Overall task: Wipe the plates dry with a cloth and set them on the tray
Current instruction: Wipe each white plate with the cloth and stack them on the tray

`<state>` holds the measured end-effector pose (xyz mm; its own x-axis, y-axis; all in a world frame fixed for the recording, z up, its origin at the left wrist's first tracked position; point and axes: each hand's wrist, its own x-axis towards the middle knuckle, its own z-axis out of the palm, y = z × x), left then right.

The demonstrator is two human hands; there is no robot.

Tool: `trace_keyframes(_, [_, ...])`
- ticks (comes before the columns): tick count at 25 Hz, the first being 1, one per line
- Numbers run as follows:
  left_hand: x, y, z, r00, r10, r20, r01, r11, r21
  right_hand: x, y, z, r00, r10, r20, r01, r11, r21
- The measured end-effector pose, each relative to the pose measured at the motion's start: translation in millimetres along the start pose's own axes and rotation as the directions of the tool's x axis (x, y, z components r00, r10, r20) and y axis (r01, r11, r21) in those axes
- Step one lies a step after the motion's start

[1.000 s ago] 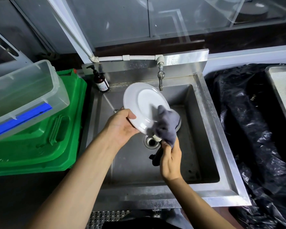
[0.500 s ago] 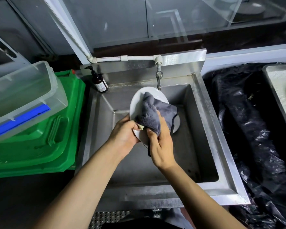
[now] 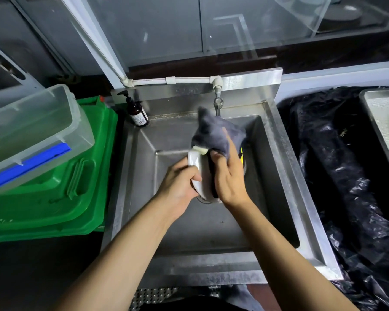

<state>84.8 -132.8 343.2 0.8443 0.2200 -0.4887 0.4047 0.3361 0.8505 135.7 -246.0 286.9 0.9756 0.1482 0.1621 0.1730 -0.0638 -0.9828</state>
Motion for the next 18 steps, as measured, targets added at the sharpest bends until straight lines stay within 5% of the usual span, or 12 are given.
trace_keyframes(2, [-1,-1,3,1.0,-0.011,-0.002,0.011,1.0,-0.024,8,-6,5,0.96,-0.251,0.127,0.263,0.96,-0.093])
trace_keyframes(3, [-2,-2,2,1.0,-0.016,0.01,0.016,0.999,-0.029,12,-7,4,0.958,-0.253,0.134,0.267,0.959,-0.096])
trace_keyframes(6, [-8,-3,-7,0.999,-0.036,0.038,0.037,0.999,-0.004,17,-3,-7,0.998,0.053,-0.038,-0.055,0.997,-0.056])
trace_keyframes(9, [-14,-8,-10,0.998,-0.041,0.047,0.038,0.998,0.051,18,4,-14,0.933,0.334,-0.137,-0.322,0.941,0.1])
trace_keyframes(11, [-14,-9,-6,0.999,-0.03,0.04,0.027,0.998,0.063,12,3,-9,0.954,0.264,-0.145,-0.255,0.964,0.078])
trace_keyframes(16, [-8,-4,-3,0.999,-0.048,0.025,0.049,0.998,-0.042,8,-4,-1,0.977,-0.205,0.052,0.211,0.97,-0.125])
trace_keyframes(18, [-9,-4,-6,0.996,-0.056,0.064,0.061,0.994,-0.088,20,3,-14,0.991,-0.132,-0.016,0.126,0.971,-0.205])
